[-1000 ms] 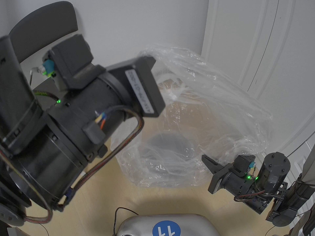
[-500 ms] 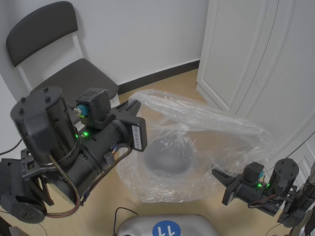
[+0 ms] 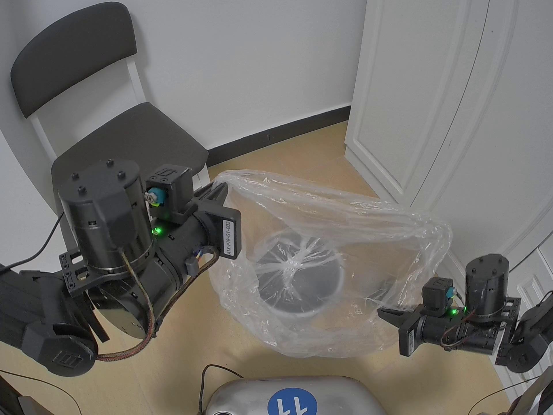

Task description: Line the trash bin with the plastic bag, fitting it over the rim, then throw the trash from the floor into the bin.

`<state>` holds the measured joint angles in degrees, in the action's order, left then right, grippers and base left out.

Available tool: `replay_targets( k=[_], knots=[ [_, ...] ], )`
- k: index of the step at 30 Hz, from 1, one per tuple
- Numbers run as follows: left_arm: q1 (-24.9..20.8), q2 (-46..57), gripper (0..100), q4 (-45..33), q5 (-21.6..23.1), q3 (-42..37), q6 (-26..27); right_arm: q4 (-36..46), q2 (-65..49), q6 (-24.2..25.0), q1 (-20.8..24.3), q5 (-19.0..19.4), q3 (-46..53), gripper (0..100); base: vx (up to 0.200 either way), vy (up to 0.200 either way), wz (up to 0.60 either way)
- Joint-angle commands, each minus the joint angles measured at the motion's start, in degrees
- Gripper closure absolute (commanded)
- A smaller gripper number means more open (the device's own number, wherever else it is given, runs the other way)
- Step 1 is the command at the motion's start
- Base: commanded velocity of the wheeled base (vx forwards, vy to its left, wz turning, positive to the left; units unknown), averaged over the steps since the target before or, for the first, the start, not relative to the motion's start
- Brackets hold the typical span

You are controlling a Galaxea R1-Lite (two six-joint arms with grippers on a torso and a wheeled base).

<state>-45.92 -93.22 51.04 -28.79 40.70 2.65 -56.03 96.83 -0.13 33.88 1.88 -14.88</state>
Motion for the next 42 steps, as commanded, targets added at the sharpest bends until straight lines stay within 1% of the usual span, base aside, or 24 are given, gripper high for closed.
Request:
replay_targets(
  k=[1, 2, 4, 7, 11, 15, 21, 23, 24, 26, 28, 33, 37, 42],
  knots=[
    [2.42, -1.17, 100, 0.02, -0.03, -1.86, 2.01, 29.75, -13.33, -3.47, -10.06, 10.34, -19.66, 100, 0.000, 0.000, 0.00],
    [2.42, -1.35, 100, 0.02, -0.03, -2.21, 2.36, 31.77, -13.60, -4.44, -10.94, 11.13, -20.71, 100, 0.000, 0.000, 0.00],
    [2.42, -1.44, 100, 0.02, -0.03, -2.82, 2.80, 32.47, -13.69, -5.93, -12.26, 12.01, -21.15, 100, 0.000, 0.000, 0.00],
    [2.42, -1.26, 100, 0.11, -0.12, -4.14, 4.03, 32.03, -13.60, -7.07, -12.96, 11.66, -20.18, 100, 0.000, 0.000, 0.00],
    [2.42, -1.35, 100, 0.02, -0.12, -4.76, 4.74, 31.15, -14.56, -7.25, -12.96, 11.48, -19.57, 100, 0.000, 0.000, 0.00],
    [2.68, -1.35, 100, 0.02, -0.30, -5.28, 5.00, 29.22, -13.42, -7.16, -14.81, 11.48, -19.66, 100, 0.000, 0.000, 0.00],
    [3.65, -0.56, 100, 0.11, -0.65, -7.22, 7.99, 25.27, -11.49, -6.99, -16.74, 11.22, -20.01, 100, 0.000, 0.000, 0.00],
    [3.91, -0.65, 100, 0.02, -0.65, -7.22, 8.25, 24.83, -11.31, -6.99, -17.00, 10.95, -20.10, 100, 0.000, 0.000, 0.00],
    [4.44, -1.00, 100, 0.02, -0.65, -7.22, 8.52, 23.33, -10.61, -6.72, -17.44, 9.90, -20.27, 100, 0.000, 0.000, 0.00],
    [4.70, -1.26, 100, 0.02, -0.65, -7.22, 8.52, 22.81, -10.26, -6.63, -17.53, 9.46, -20.36, 100, 0.000, 0.000, 0.00],
    [5.67, -1.79, 100, -0.07, -0.56, -7.22, 8.69, 21.40, -9.03, -6.55, -18.67, 8.49, -21.24, 100, 0.000, 0.000, 0.00],
    [7.43, -2.40, 100, -0.07, -0.47, -7.22, 10.01, 21.22, -8.32, -5.58, -19.64, 7.70, -22.56, 100, 0.000, 0.000, 0.00],
    [7.69, -2.84, 100, -0.07, -0.47, -7.13, 10.01, 21.31, -8.50, -5.05, -19.64, 6.65, -22.91, 100, 0.000, 0.000, 0.00],
    [8.22, -2.93, 100, -0.07, -0.47, -6.95, 10.10, 21.31, -8.24, -5.05, -19.64, 3.48, -23.44, 100, 0.000, 0.000, 0.00]
  ],
)
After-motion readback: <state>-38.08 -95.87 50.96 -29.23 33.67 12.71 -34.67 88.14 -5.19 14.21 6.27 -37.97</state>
